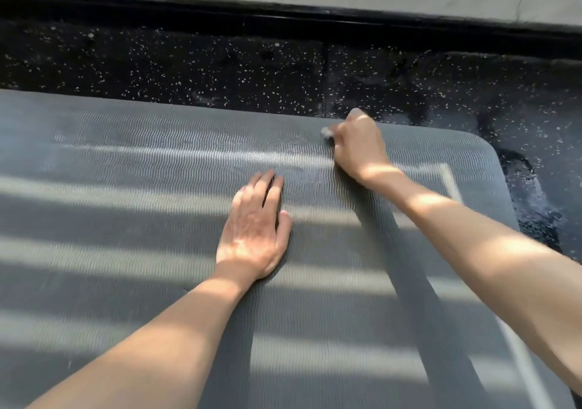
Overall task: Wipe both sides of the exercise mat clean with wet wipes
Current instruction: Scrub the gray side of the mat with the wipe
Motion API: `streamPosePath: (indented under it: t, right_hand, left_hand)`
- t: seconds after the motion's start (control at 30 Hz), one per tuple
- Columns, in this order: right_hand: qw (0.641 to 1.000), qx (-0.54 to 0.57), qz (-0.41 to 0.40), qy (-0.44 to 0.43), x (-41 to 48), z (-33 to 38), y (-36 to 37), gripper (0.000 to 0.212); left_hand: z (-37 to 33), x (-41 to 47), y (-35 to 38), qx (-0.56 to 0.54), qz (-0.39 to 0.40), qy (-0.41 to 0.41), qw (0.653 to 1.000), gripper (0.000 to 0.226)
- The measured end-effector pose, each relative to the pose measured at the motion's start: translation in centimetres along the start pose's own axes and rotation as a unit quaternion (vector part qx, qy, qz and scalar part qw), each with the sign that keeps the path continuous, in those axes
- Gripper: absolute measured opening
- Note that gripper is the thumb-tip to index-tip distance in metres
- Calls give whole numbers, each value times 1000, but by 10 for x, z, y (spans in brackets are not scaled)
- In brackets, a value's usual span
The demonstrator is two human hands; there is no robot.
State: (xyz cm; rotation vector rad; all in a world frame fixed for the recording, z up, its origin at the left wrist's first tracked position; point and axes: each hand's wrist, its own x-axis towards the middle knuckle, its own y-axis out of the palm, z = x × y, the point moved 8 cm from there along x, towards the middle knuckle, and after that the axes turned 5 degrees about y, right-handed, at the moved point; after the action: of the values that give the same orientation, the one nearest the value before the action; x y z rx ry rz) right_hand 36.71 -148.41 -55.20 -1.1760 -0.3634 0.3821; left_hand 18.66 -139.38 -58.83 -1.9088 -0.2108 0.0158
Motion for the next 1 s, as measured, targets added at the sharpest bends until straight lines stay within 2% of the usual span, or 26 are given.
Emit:
streamPosePath:
  t: [0.07, 0.23, 0.37, 0.43, 0.57, 0.63, 0.73, 0.83, 0.93, 1.0]
  right_hand:
    - [999, 0, -24, 37, 10, -8, 0, 28]
    - [993, 24, 67, -95, -36, 13, 11, 25]
    - [999, 5, -17, -33, 26, -14, -8, 22]
    - [999, 3, -44, -12, 24, -17, -6, 22]
    - [997, 33, 7, -76, -24, -7, 4, 17]
    - [995, 22, 9, -94, -13, -16, -4, 17]
    - [999, 15, -49, -17, 22, -43, -20, 22]
    - [1000, 12, -24, 6, 1, -44, -9, 23]
    - [992, 67, 27, -107, -56, -21, -3, 17]
    - [989, 64, 34, -131, -46, -25, -7, 20]
  left_hand:
    - [2, 2, 1, -8, -1, -1, 1000, 59]
    - [3, 3, 1, -6, -3, -2, 1000, 57]
    - [4, 2, 2, -5, -10, 4, 1000, 57]
    - [5, 3, 3, -3, -12, 6, 1000, 57]
    - [5, 3, 3, -3, -15, 3, 1000, 57]
    - [6, 5, 3, -2, -17, 2, 1000, 57]
    - [7, 3, 5, -3, -11, -2, 1000, 57]
    - [6, 3, 4, 0, -11, -1, 1000, 57]
    - [6, 3, 3, 3, -11, 0, 1000, 57]
    - [6, 4, 3, 8, -9, -1, 1000, 57]
